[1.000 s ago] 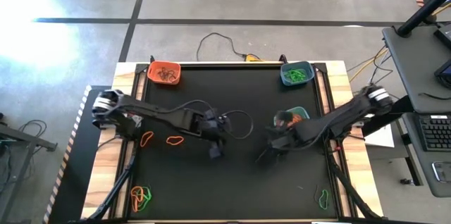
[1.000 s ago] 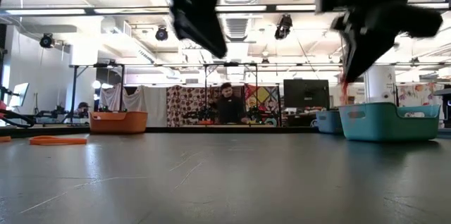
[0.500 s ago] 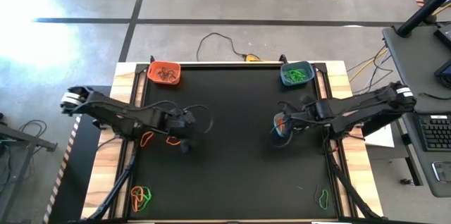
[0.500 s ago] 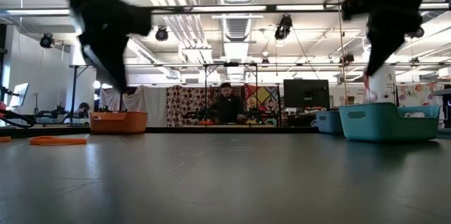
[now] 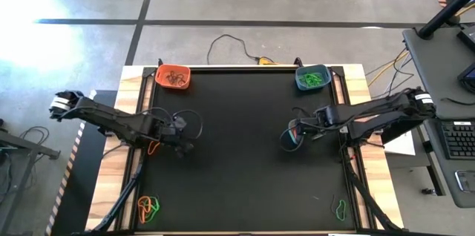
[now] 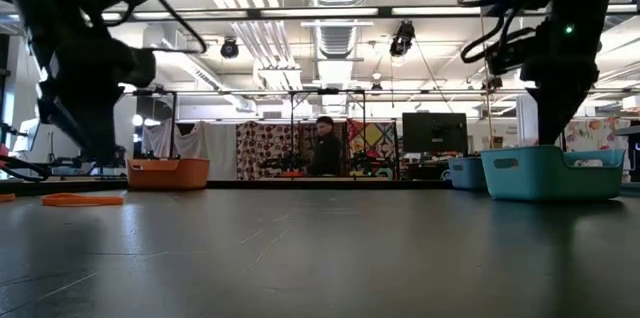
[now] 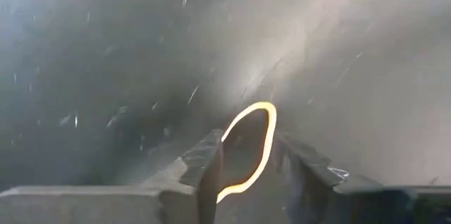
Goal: Sort rubber bands into baskets
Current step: Put the orange rubber band into the green bin
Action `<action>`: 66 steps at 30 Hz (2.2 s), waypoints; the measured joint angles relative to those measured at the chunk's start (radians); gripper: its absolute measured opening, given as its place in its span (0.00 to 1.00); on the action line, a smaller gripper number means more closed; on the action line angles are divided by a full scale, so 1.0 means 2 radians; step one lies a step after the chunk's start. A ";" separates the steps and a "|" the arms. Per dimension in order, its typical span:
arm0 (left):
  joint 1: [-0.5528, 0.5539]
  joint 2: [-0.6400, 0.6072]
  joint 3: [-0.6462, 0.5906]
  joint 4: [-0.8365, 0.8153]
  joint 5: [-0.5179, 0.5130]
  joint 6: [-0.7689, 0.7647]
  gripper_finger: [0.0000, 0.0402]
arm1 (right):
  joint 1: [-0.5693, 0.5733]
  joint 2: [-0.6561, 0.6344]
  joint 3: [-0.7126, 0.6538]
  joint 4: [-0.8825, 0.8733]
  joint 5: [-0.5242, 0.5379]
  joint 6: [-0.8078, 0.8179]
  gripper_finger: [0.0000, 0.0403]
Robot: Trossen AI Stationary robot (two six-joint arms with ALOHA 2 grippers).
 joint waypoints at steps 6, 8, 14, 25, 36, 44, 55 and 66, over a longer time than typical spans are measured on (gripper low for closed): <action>0.000 0.015 -0.005 0.001 0.018 0.015 0.45 | 0.000 -0.005 0.043 -0.010 0.001 -0.008 0.48; 0.000 0.026 -0.005 0.009 0.028 0.027 0.49 | 0.000 -0.005 0.062 -0.010 0.002 -0.014 0.50; 0.000 0.071 -0.011 0.072 0.033 0.067 0.52 | 0.001 -0.005 0.133 -0.039 0.033 -0.030 0.51; 0.000 0.156 -0.008 0.090 0.018 0.064 0.29 | 0.015 -0.005 0.271 -0.077 0.100 -0.074 0.41; 0.000 0.143 -0.015 0.126 -0.011 0.026 0.01 | 0.020 -0.005 0.296 -0.041 0.107 -0.137 0.32; 0.000 0.159 -0.014 0.384 -0.045 0.051 0.00 | 0.021 -0.005 0.210 0.119 -0.006 -0.253 0.33; 0.000 0.311 0.063 0.565 -0.089 0.099 0.00 | 0.022 0.001 0.033 0.371 -0.133 -0.332 0.36; -0.001 0.472 0.235 0.504 -0.059 0.152 0.06 | 0.024 0.098 -0.011 0.447 -0.134 -0.347 0.50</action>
